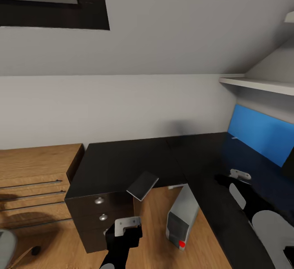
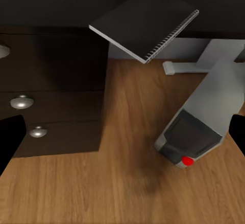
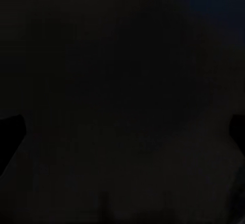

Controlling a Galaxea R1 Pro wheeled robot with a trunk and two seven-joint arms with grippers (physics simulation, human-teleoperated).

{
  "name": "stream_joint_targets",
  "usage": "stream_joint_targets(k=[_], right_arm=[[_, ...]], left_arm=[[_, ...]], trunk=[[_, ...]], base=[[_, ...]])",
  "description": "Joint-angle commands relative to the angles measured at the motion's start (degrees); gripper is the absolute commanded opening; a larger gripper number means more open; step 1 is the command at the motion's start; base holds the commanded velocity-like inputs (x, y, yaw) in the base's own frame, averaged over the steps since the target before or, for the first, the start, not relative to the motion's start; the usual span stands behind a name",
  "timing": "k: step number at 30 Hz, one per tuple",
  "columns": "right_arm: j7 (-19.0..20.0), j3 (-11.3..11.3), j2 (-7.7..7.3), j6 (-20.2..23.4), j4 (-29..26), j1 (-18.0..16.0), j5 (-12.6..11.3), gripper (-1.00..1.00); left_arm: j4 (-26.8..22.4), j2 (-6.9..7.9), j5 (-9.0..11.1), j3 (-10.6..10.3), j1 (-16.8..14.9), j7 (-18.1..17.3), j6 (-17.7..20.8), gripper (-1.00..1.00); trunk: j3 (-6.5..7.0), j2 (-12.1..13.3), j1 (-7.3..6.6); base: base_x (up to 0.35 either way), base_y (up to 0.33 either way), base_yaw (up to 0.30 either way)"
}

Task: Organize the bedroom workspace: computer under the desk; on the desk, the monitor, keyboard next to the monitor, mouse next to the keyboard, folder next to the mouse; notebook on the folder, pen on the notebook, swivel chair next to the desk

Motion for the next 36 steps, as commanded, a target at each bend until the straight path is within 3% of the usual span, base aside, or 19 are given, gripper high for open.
stream_joint_targets(k=[1, 8, 9, 13, 19, 29, 33, 34, 36], right_arm=[[-2.1, 0.11, 1.2, 0.1, -0.31, 0.03, -0.35, 1.0], [-5.75, 0.2, 3.77, -1.36, -0.42, 0.08, 0.52, 1.0], [-6.23, 0.21, 4.89, -2.11, -0.43, 0.12, 1.62, 1.0], [-6.48, 0.19, 6.28, -2.69, -0.43, 0.14, 3.42, 1.0], [-6.36, 0.11, 7.34, -2.89, -0.43, 0.22, 4.6, 1.0], [-6.15, 0.16, 7.67, -2.91, -0.41, 0.27, 4.48, 1.0], [-6.18, 0.2, 8.66, -2.96, -0.43, 0.31, 4.61, 1.0], [-6.22, 0.21, 9.18, -2.97, -0.43, 0.32, 4.68, 1.0], [-6.32, 0.21, 10.47, -2.95, -0.69, 0.36, 4.8, 1.0]], left_arm=[[-0.07, 0.04, 0.25, -0.15, -0.09, 0.44, 0.24, 1.0], [-0.06, 0.04, 0.25, -0.15, -0.09, 0.44, 0.24, 1.0], [-0.07, 0.04, 0.25, -0.22, -0.09, 0.44, 0.24, 1.0], [-0.07, 0.04, 0.21, -0.29, -0.09, 0.44, 0.23, 1.0], [-0.13, 0.04, 0.17, -0.34, -0.09, 0.44, 0.17, 1.0], [-0.16, 0.04, 0.16, -0.16, -0.09, 0.49, 0.11, 1.0], [-0.14, 0.06, 0.13, 0.06, -0.09, 0.53, 0.12, 1.0], [-0.07, 0.09, 0.13, 0.45, -0.09, 0.55, 0.14, 1.0], [1.16, -0.05, 0.17, 3.88, -0.09, 0.46, 0.18, 1.0]], trunk=[[-0.07, -0.05, 0.0], [-0.07, -0.05, 0.0], [-0.07, -0.05, 0.0], [-0.08, -0.05, 0.0], [-0.25, -0.05, 0.0], [-0.71, -0.05, 0.0], [-0.9, -0.05, 0.0], [-0.95, -0.05, 0.0], [-1.05, -0.05, 0.0]], base=[[0.0, 0.0, 0.262], [0.0, 0.0, 0.272], [0.0, 0.0, 0.277], [0.0, 0.0, 0.276], [0.0, 0.0, 0.263], [0.0, 0.0, 0.239], [0.0, 0.0, 0.232], [0.0, 0.0, 0.232], [0.0, 0.0, 0.231]])
